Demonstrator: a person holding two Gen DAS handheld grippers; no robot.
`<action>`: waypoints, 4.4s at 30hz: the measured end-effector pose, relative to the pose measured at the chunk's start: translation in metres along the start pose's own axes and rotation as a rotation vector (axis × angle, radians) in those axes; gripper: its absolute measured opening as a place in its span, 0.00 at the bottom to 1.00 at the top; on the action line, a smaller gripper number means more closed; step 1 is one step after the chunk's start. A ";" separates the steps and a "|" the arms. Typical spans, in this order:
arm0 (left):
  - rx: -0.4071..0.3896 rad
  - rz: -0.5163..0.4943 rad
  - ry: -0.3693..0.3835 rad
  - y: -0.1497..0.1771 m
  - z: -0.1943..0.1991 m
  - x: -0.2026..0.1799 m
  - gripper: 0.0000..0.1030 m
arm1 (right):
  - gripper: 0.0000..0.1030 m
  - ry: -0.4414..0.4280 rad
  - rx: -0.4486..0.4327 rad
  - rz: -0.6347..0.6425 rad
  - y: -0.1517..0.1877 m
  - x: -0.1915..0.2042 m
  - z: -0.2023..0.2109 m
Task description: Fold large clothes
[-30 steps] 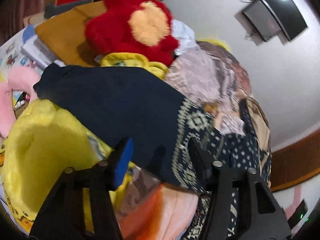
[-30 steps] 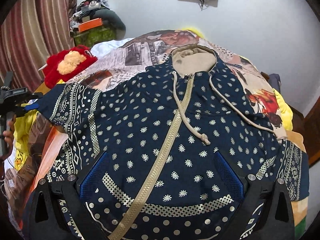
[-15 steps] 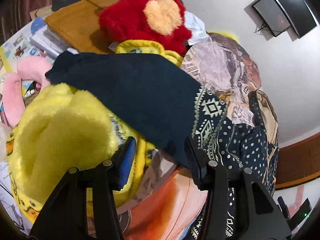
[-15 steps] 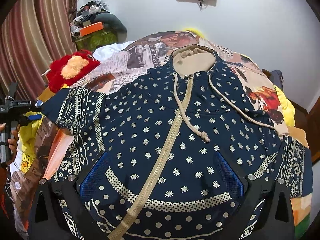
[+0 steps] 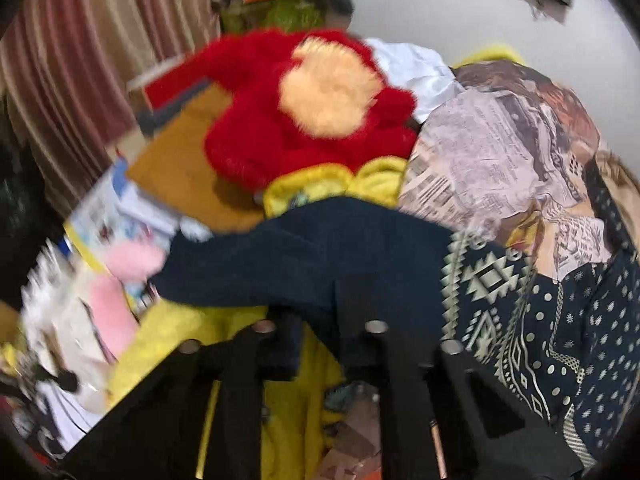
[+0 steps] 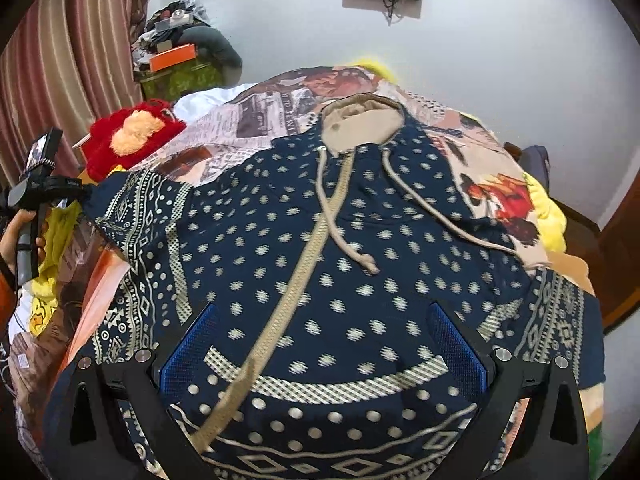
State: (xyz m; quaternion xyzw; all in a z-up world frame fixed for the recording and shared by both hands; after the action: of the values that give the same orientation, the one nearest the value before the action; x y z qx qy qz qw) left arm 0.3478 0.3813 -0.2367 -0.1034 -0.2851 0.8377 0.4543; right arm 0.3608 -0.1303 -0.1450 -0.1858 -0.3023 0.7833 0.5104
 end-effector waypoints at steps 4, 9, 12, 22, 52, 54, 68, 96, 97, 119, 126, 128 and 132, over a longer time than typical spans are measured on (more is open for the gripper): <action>-0.150 -0.166 -0.022 -0.014 0.051 -0.045 0.04 | 1.00 0.019 -0.011 -0.024 0.002 -0.016 0.009; -0.347 -0.383 0.052 -0.013 0.126 -0.125 0.03 | 1.00 0.026 -0.022 -0.080 0.003 -0.038 0.023; -0.418 -0.510 0.153 -0.001 0.164 -0.187 0.03 | 1.00 0.034 -0.034 -0.105 0.005 -0.049 0.033; -0.153 -0.815 0.457 0.107 0.164 -0.342 0.03 | 1.00 0.095 -0.055 -0.124 0.021 -0.089 0.068; 0.203 -0.113 0.640 0.041 0.042 -0.190 0.70 | 1.00 0.107 -0.001 -0.086 0.030 -0.087 0.033; 0.228 -0.055 0.664 0.039 0.026 -0.189 0.66 | 1.00 0.110 0.007 -0.091 0.030 -0.090 0.028; 0.007 -0.293 0.465 0.011 0.080 -0.250 0.11 | 1.00 0.138 0.003 -0.206 0.038 -0.134 0.040; 0.039 -0.958 0.824 0.163 0.242 -0.498 0.15 | 1.00 0.309 -0.046 -0.381 0.086 -0.238 0.129; 0.042 -0.972 0.825 0.166 0.244 -0.496 0.19 | 1.00 0.309 -0.042 -0.384 0.086 -0.239 0.127; -0.054 -0.718 0.378 0.084 0.122 -0.305 0.85 | 1.00 0.347 0.095 -0.464 0.063 -0.280 0.034; 0.048 -0.572 0.419 0.097 0.067 -0.263 0.86 | 1.00 0.345 0.166 -0.705 0.087 -0.354 0.016; 0.071 -0.523 0.456 0.095 0.061 -0.258 0.87 | 1.00 0.280 0.164 -0.814 0.094 -0.373 0.011; 0.074 -0.476 0.474 0.096 0.055 -0.255 0.91 | 0.94 0.159 0.160 -1.037 0.109 -0.402 -0.003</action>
State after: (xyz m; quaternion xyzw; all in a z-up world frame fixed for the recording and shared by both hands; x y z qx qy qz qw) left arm 0.4010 0.1110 -0.2686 -0.2093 -0.1568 0.6706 0.6942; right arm 0.4521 -0.5290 -0.2266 -0.0313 -0.2540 0.4323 0.8647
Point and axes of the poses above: each gripper's, at about its wrist camera, not at the fingertips, and z roughly against the way its jaws point, x to its left, y to its underside, the point moved 1 cm from there along -z, roughly the way its jaws point, and after that the axes turned 5 degrees about -z, right-handed, at the moved point
